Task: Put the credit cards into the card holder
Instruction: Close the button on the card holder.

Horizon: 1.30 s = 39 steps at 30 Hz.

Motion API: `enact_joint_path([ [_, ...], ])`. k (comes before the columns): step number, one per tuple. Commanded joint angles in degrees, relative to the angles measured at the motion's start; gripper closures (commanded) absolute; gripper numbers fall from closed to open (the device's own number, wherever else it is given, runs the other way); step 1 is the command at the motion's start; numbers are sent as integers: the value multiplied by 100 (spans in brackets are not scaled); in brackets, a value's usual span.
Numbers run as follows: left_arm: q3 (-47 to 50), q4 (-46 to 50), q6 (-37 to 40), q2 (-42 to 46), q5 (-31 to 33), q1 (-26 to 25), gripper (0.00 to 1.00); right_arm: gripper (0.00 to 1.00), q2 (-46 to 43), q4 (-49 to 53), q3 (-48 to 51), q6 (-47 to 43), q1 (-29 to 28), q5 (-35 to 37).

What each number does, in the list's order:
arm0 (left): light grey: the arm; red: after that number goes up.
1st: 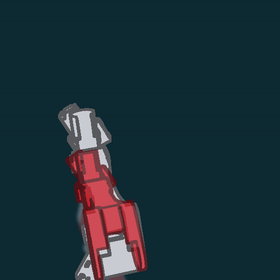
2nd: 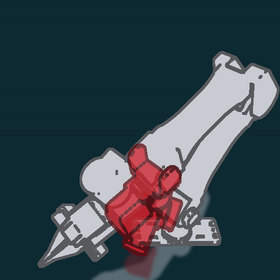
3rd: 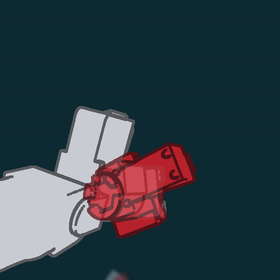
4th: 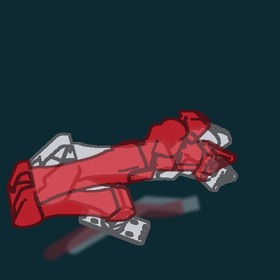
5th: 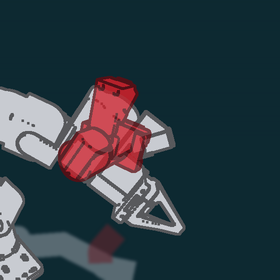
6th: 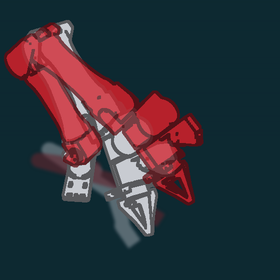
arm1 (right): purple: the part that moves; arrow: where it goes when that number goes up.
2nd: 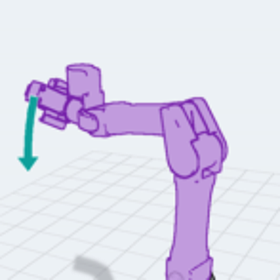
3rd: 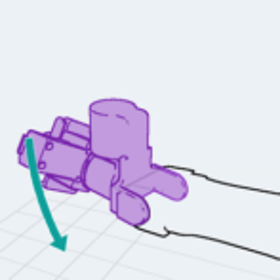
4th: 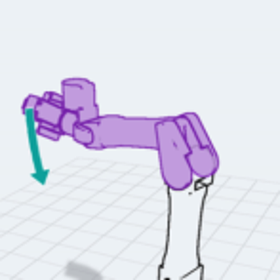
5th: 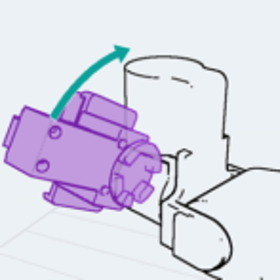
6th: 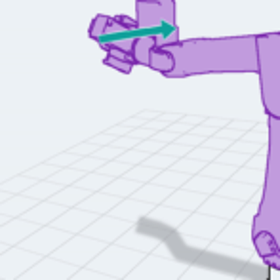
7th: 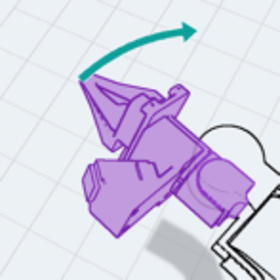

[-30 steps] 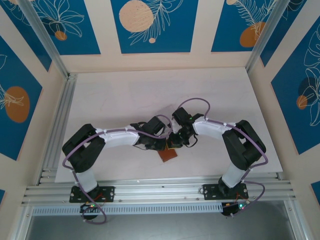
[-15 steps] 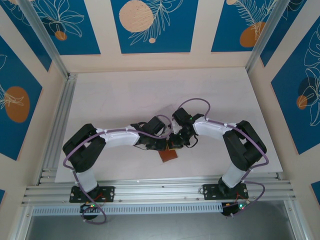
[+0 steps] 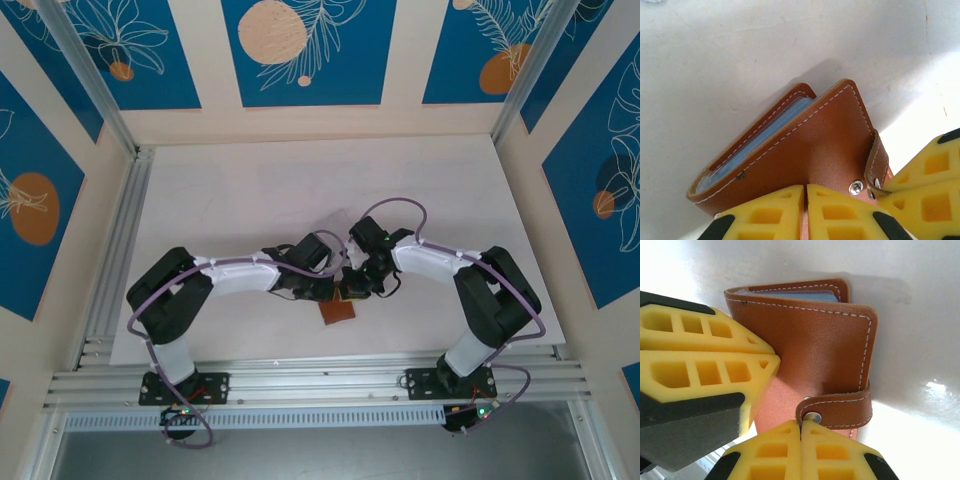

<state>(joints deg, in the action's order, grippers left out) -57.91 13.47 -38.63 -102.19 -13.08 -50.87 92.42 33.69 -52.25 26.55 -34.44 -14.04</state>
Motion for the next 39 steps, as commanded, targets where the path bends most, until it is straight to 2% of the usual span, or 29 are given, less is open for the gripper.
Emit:
enact_joint_path([
  [1,232,137,-38,-448,97,-125,90,100,-56,190,90,61,-6,-428],
  [39,280,-42,-68,-503,19,-125,90,100,531,50,-162,158,-98,-617],
])
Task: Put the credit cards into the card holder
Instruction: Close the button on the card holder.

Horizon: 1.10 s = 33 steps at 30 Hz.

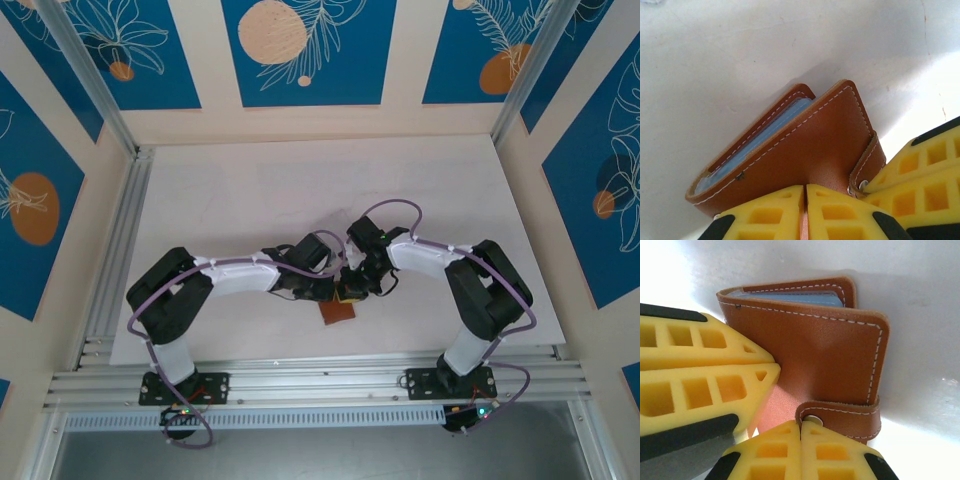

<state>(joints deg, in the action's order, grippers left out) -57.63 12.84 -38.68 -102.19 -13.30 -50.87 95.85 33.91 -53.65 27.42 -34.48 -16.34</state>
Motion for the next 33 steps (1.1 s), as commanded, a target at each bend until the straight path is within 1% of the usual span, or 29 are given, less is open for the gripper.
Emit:
enact_joint_path([
  [1,252,17,-61,-503,39,-125,90,100,205,28,-40,75,-94,-398],
  [10,254,-18,-73,-519,20,-126,90,100,463,52,-93,136,-103,-351],
  [17,269,-36,-71,-502,38,-125,90,100,680,125,12,216,-136,3],
  [20,248,8,-74,-413,88,-112,90,100,469,56,-9,244,-230,87],
  [22,201,80,-29,-270,155,-83,89,84,171,33,-112,264,-226,197],
  [23,171,128,-3,-156,191,-52,86,76,22,30,-204,264,-211,283],
  [26,100,258,71,362,334,136,70,54,-353,37,-570,227,-139,536],
  [27,41,398,117,587,444,233,64,48,-463,32,-707,199,-100,594],
  [28,-4,541,160,793,585,313,58,44,-566,28,-821,185,-66,636],
  [29,-41,710,220,1072,755,419,50,40,-690,20,-954,173,-27,676],
  [30,-63,883,282,1375,914,540,41,29,-837,33,-1063,167,14,746],
  [31,-41,1000,314,1669,1039,657,33,15,-995,30,-1115,166,49,846],
  [32,43,1057,362,2043,1143,784,22,0,-1197,-11,-1123,168,109,957],
  [33,183,1024,413,2436,1196,934,7,1,-1412,-85,-1082,167,192,1111],
])
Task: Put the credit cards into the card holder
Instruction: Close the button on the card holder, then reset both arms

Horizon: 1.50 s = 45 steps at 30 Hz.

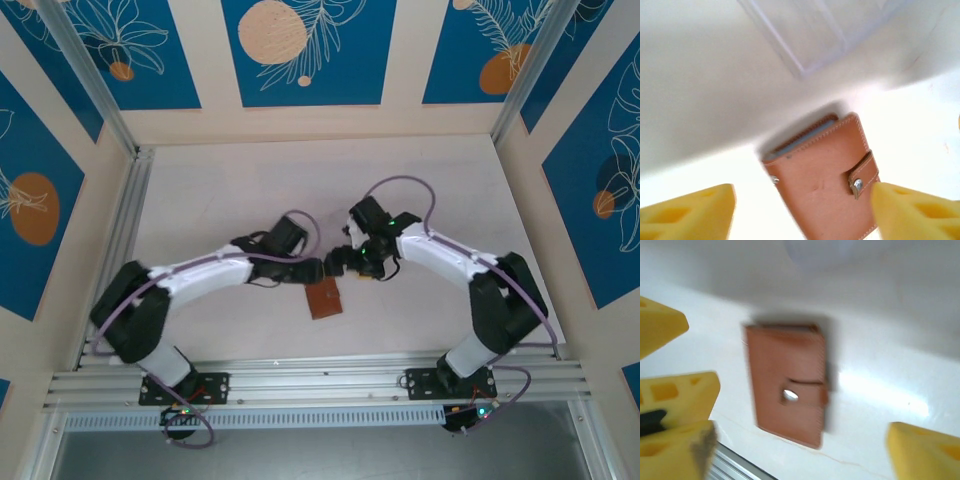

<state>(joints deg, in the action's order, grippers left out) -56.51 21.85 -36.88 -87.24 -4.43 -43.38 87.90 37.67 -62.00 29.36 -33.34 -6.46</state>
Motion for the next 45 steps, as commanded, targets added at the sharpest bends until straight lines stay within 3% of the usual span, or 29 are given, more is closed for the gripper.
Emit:
enact_joint_path([
  [1,215,63,297,1289,338,307,0,1,-804,-507,-177,-23,168,319],
  [4,713,25,504,2396,1125,703,0,1,-1455,-680,266,16,609,1183],
  [6,1167,-107,901,3048,2321,808,0,1,-1888,-831,693,38,809,2351],
  [9,2367,-1568,1899,3728,3924,855,0,1,-2433,-1408,1433,152,1172,3894],
  [12,3509,-3519,2803,4085,4684,1019,1,1,-2936,-3398,2652,-666,1632,3806],
  [15,4037,-4747,3463,3854,5250,1345,1,1,-3108,-5687,3913,-1888,1749,4134],
  [18,4002,-5054,3536,3365,4934,1958,1,1,-2787,-6809,4448,-2460,2110,3680],
  [21,4133,-6352,3869,2469,4926,2473,1,1,-2253,-7400,4512,-2440,2417,3368],
  [24,4158,-7200,3639,1444,4327,2975,1,1,-1561,-7879,4413,-2507,2572,3193],
  [26,4159,-8070,3760,701,4250,3120,1,1,-1242,-8108,4277,-2676,2583,2874],
  [28,4235,-8875,3798,158,3677,3357,1,1,-811,-8374,4124,-2640,2619,2720],
  [30,4006,-7766,3590,521,3230,3463,1,1,-267,-8783,4017,-2556,2738,2552],
  [33,4065,-8124,3637,229,1839,3835,0,1,-176,-8235,3782,-2364,3120,1687],
  [35,3876,-8716,3746,-451,1721,3902,0,1,-62,-8693,3965,-2207,3410,1122],
  [36,3636,-7567,3681,-61,1503,3923,0,1,-108,-8534,3934,-2175,3447,1100],
  [37,3530,-7250,3655,-75,1572,3920,0,1,-56,-8637,3932,-2196,3442,1126],
  [38,3736,-8204,3753,-356,1597,3911,0,1,-85,-8504,3896,-2228,3406,1162],
  [40,3764,-7720,3642,-44,1710,3908,0,1,-61,-8505,3878,-2288,3342,1250],
  [41,3791,-7975,3702,-172,1738,3875,0,1,-67,-8441,3846,-2324,3298,1334],
  [45,3524,-7602,4005,-218,1025,3854,0,1,-69,-8450,3849,-2339,3273,1358],
])
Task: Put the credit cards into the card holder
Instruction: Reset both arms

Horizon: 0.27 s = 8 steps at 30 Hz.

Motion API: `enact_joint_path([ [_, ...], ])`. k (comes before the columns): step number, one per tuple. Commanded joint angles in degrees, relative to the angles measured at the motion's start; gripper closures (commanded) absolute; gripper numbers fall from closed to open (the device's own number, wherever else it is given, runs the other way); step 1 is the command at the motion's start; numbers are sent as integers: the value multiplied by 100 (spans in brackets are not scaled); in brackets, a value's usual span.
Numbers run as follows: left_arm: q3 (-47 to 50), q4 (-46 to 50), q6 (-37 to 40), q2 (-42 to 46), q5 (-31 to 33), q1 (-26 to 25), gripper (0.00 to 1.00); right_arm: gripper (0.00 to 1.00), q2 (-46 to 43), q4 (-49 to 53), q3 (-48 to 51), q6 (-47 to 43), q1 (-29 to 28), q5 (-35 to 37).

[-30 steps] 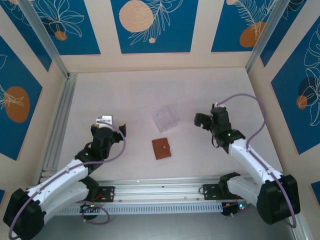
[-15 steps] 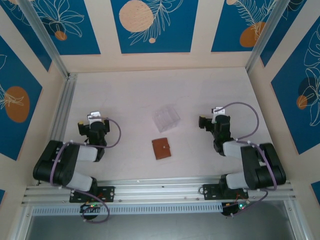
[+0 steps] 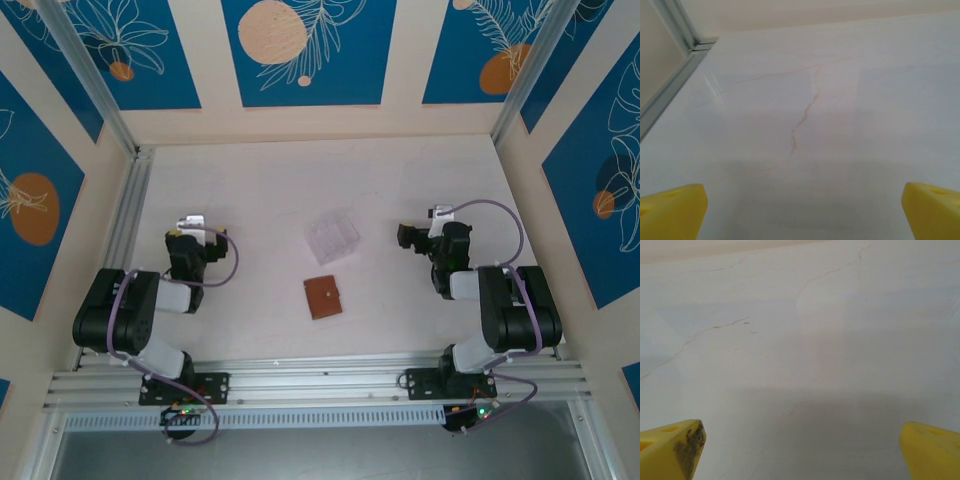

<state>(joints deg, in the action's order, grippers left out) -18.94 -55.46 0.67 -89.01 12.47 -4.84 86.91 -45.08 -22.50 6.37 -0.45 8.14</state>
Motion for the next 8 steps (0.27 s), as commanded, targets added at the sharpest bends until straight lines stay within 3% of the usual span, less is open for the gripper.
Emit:
enact_joint_path([
  [1,-274,296,291,-5,-861,0,0,1,36,-184,-98,-39,-16,-103],
  [8,-312,347,249,-29,-1063,89,0,1,36,-185,-97,-39,-16,-102],
])
